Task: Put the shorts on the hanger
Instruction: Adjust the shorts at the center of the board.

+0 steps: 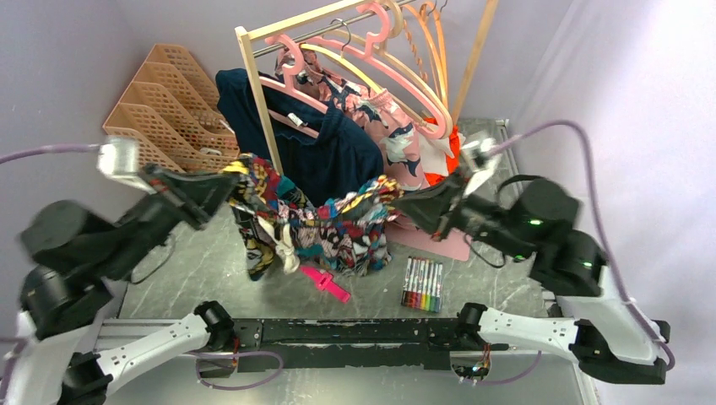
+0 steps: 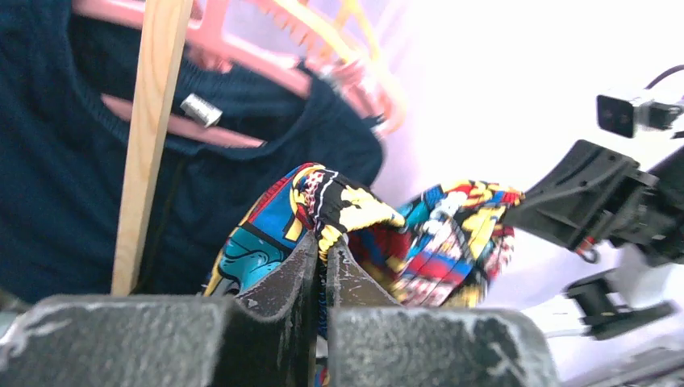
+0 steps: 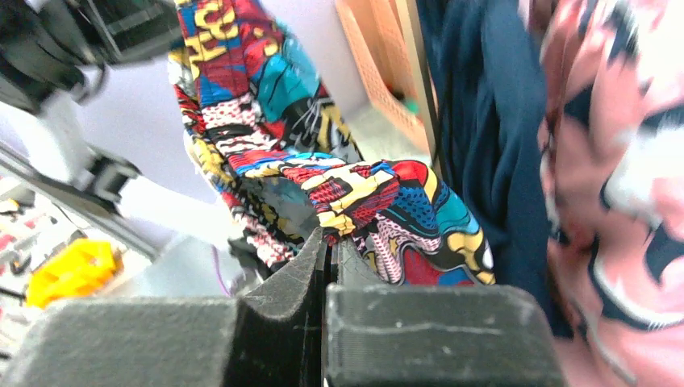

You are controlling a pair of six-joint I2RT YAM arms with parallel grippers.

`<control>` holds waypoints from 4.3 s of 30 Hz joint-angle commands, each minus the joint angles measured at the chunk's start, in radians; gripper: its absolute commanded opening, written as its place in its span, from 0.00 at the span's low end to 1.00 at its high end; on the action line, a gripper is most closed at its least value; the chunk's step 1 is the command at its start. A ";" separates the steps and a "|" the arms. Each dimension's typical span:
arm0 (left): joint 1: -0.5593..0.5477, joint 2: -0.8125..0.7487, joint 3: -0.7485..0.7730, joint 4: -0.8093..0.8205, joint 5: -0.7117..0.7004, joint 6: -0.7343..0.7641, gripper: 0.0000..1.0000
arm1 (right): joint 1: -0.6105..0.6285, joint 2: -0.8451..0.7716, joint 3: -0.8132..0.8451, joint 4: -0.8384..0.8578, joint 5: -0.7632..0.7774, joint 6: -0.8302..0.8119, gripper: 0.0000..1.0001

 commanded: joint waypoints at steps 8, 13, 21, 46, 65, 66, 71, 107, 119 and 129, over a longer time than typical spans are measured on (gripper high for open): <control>-0.005 -0.062 -0.043 -0.086 0.143 -0.014 0.07 | -0.004 0.044 0.182 -0.125 0.165 -0.076 0.00; -0.005 -0.111 -0.249 -0.073 0.147 -0.068 0.07 | -0.004 0.033 0.028 -0.146 0.188 -0.017 0.00; -0.005 -0.204 -0.632 -0.014 0.144 -0.182 0.07 | -0.005 -0.043 -0.341 -0.095 0.284 0.181 0.00; -0.157 0.174 -0.807 0.133 -0.038 -0.204 0.57 | -0.004 -0.108 -0.517 -0.134 0.334 0.245 0.00; -0.170 0.328 -0.537 -0.015 0.008 0.306 0.91 | -0.003 -0.109 -0.458 -0.187 0.290 0.174 0.00; -0.170 0.336 -0.543 -0.007 0.018 0.314 0.91 | -0.004 -0.112 -0.453 -0.195 0.291 0.175 0.00; -0.158 0.363 -0.595 0.043 0.056 0.334 0.89 | -0.003 -0.114 -0.439 -0.221 0.286 0.169 0.00; -0.068 0.623 -0.499 0.179 0.310 0.635 0.88 | -0.004 -0.142 -0.427 -0.258 0.216 0.140 0.00; -0.061 0.673 -0.544 0.192 0.387 0.619 0.78 | -0.003 -0.148 -0.426 -0.260 0.216 0.143 0.00; -0.055 0.660 -0.514 0.144 0.417 0.605 0.21 | -0.003 -0.172 -0.410 -0.271 0.212 0.156 0.00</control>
